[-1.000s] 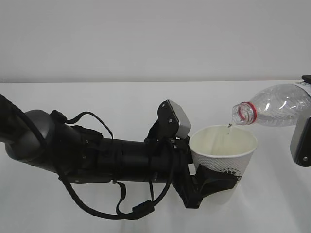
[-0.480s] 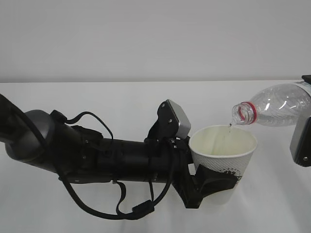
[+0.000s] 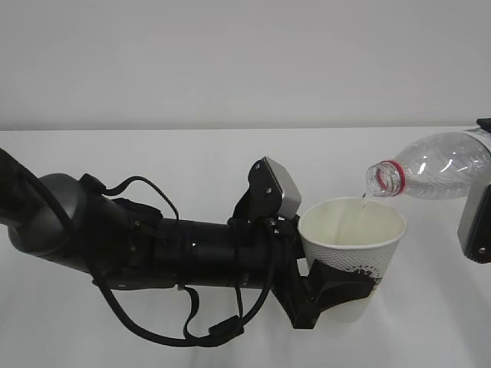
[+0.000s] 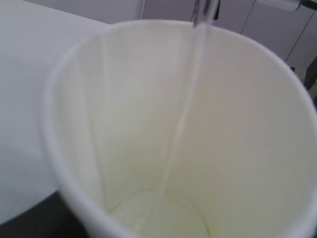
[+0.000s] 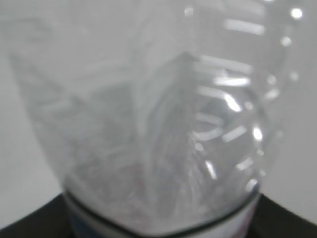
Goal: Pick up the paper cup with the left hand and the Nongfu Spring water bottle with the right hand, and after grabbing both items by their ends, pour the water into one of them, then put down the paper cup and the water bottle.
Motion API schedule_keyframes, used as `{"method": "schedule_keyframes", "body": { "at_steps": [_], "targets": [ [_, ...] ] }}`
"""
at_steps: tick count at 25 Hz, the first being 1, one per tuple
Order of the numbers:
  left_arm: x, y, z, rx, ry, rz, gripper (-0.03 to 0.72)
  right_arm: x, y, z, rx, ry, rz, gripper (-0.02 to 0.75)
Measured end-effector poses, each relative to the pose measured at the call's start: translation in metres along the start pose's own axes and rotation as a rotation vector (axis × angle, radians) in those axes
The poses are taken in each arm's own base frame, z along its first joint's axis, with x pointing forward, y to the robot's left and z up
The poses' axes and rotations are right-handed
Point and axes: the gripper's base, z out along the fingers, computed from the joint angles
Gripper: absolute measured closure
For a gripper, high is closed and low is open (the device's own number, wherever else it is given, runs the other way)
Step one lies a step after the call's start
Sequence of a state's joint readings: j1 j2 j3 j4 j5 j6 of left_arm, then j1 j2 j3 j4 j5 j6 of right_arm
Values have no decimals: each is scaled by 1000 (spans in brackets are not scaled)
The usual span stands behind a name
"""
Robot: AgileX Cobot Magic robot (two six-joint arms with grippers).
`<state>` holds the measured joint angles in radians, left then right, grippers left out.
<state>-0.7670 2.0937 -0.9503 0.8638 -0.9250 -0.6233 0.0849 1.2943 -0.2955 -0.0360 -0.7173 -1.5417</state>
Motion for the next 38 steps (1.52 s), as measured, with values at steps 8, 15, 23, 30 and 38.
{"method": "schedule_keyframes", "body": {
  "at_steps": [8,15,23,30,38],
  "targets": [
    [0,0,0,0,0,0,197,0,0,0,0,1,1,334],
    [0,0,0,0,0,0,197,0,0,0,0,1,1,334],
    [0,0,0,-1,-1,-1,197,0,0,0,1,1,1,334],
    [0,0,0,-1,-1,-1,197,0,0,0,1,1,1,334],
    [0,0,0,-2,-2,-2,197,0,0,0,1,1,-3,334]
  ]
}}
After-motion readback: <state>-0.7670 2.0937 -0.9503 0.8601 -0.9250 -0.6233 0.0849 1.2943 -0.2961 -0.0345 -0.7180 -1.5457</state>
